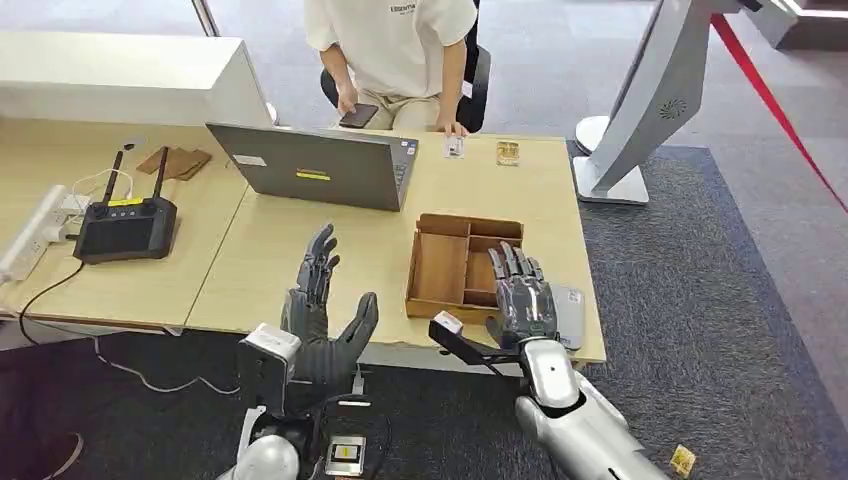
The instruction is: Pass the card to the sensor for recognition and then transmit it.
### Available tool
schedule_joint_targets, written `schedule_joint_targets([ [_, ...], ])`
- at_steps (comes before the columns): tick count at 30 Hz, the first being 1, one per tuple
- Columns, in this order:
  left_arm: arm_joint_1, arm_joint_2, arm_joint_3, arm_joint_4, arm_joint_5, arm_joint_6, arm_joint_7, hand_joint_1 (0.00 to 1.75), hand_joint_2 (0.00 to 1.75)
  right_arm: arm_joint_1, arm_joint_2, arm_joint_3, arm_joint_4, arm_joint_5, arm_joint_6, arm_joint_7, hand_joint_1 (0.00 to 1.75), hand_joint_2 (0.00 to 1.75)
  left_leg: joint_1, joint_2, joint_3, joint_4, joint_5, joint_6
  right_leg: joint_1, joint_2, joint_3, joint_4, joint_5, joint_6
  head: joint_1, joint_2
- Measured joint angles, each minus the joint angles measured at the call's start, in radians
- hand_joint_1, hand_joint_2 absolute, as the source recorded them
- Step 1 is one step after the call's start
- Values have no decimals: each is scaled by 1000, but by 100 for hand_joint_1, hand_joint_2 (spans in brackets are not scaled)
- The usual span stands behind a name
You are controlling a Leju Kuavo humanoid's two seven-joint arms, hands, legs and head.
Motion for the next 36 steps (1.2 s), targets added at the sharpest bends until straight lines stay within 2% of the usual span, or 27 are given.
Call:
schedule_joint_targets([
  [17, 8, 0, 2, 0, -28, 0, 23, 0, 175, 50, -26, 1, -118, 45, 19, -13, 0, 175, 0, 0, 0, 0, 0, 0, 0, 0, 0, 0, 0, 0, 0, 0],
  [36, 9, 0, 3, 0, -27, 0, 22, 0, 175, 77, -26, 15, -138, 45, 26, -31, 0, 175, 0, 0, 0, 0, 0, 0, 0, 0, 0, 0, 0, 0, 0, 0],
])
